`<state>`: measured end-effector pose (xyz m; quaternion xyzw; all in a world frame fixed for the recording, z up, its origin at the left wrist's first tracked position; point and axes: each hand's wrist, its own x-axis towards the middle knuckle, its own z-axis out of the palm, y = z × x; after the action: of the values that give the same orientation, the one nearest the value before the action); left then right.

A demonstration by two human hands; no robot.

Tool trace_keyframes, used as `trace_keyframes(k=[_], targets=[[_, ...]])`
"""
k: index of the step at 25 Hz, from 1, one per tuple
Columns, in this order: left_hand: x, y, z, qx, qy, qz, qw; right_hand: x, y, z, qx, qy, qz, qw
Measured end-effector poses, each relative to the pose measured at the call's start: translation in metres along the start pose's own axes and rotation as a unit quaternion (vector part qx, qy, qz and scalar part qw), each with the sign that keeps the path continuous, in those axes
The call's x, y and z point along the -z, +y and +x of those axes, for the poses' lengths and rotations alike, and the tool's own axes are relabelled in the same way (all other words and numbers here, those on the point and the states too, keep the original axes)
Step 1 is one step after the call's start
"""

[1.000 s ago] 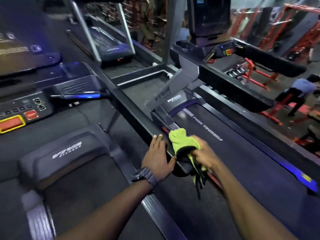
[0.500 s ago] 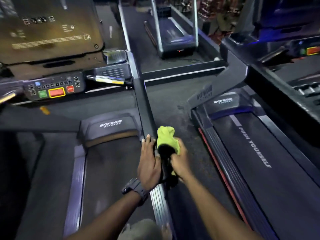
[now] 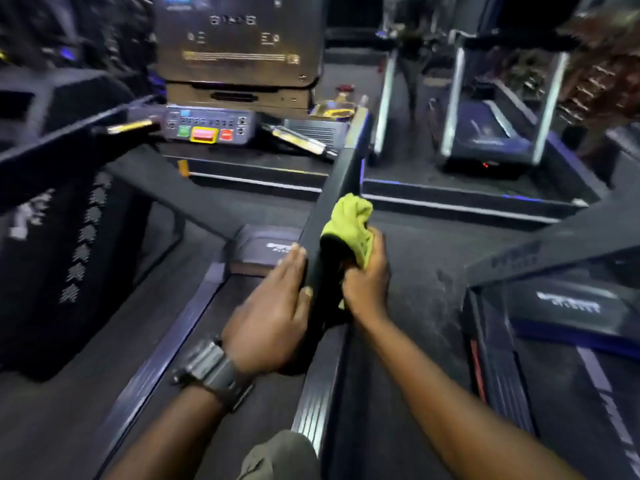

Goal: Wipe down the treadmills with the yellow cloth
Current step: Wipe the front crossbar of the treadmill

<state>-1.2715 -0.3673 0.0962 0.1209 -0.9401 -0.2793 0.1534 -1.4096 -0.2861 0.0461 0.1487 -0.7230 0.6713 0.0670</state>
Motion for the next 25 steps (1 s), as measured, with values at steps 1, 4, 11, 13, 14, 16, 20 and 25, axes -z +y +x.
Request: trace_keyframes(k=[1,4,11,13,14,16,20,25], targets=[[-0.005,-0.002,-0.002,0.027,0.031,-0.005,0.999,0.001,0.014,-0.01,0.022,-0.011,0.009,1.0],[-0.007,0.004,-0.011,0.127,0.107,-0.086,0.982,0.021,0.038,-0.129,0.046,-0.066,0.07,0.994],[-0.019,0.061,-0.023,0.233,0.109,0.244,0.935,0.024,0.011,-0.048,-0.005,-0.092,0.066,0.994],[-0.032,0.066,-0.018,0.193,0.103,0.324,0.921,0.03,-0.004,-0.058,-0.038,-0.097,0.057,0.993],[-0.04,0.065,-0.016,0.18,0.105,0.354,0.912,0.038,-0.002,-0.079,-0.009,-0.115,0.074,0.991],[-0.05,0.067,-0.018,0.18,0.107,0.387,0.898,0.055,0.005,-0.112,0.013,-0.166,0.12,0.979],[-0.042,0.071,-0.024,0.162,0.063,0.395,0.902,0.023,0.009,-0.025,-0.003,-0.092,0.037,0.995],[-0.047,0.085,0.008,0.168,0.037,0.358,0.918,0.031,0.012,-0.046,0.018,-0.124,0.033,0.992]])
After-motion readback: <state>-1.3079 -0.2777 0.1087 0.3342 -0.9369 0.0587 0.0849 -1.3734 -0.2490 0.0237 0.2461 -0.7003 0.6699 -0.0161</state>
